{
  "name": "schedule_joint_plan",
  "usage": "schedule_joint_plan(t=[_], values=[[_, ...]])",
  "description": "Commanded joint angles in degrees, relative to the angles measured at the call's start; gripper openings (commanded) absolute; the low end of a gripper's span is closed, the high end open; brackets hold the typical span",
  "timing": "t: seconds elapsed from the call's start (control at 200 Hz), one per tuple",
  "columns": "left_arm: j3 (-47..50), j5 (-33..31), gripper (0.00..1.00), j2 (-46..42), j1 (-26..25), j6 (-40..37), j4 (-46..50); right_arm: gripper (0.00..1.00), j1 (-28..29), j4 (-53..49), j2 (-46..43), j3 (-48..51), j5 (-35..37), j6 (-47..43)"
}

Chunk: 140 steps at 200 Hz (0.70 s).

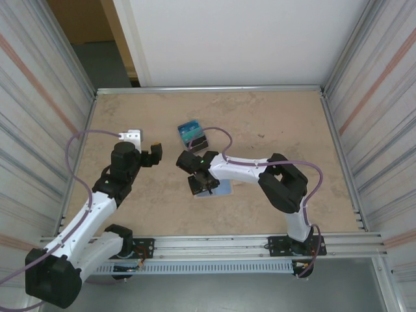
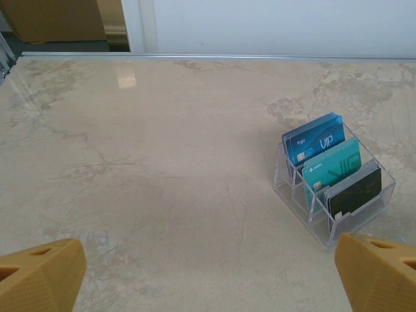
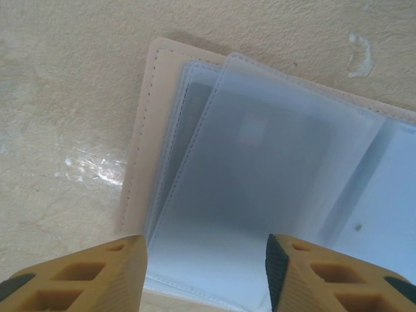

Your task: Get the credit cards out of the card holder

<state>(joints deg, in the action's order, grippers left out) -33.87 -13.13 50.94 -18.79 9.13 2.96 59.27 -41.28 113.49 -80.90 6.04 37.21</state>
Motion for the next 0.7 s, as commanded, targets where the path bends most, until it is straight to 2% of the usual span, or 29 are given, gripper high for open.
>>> schedule_joint_plan(t=[0.0,0.441,0.697], values=[[0.3,-0.23,0.99,0.41,0.33,0.54,-0.2,0.54,0.49,-1.44,1.24,-1.25,0.31,1.02],[-0.12,0.42,0.99,1.49,0.33,0.66,-0.26,0.59,1.29,-2.65,3.52,-0.79,0.82,0.76],[-0.43,1.02,0.99,1.7,0.31,0.72,-0.2,0.49,0.96,-2.09,2.93,0.88,0.28,1.46]])
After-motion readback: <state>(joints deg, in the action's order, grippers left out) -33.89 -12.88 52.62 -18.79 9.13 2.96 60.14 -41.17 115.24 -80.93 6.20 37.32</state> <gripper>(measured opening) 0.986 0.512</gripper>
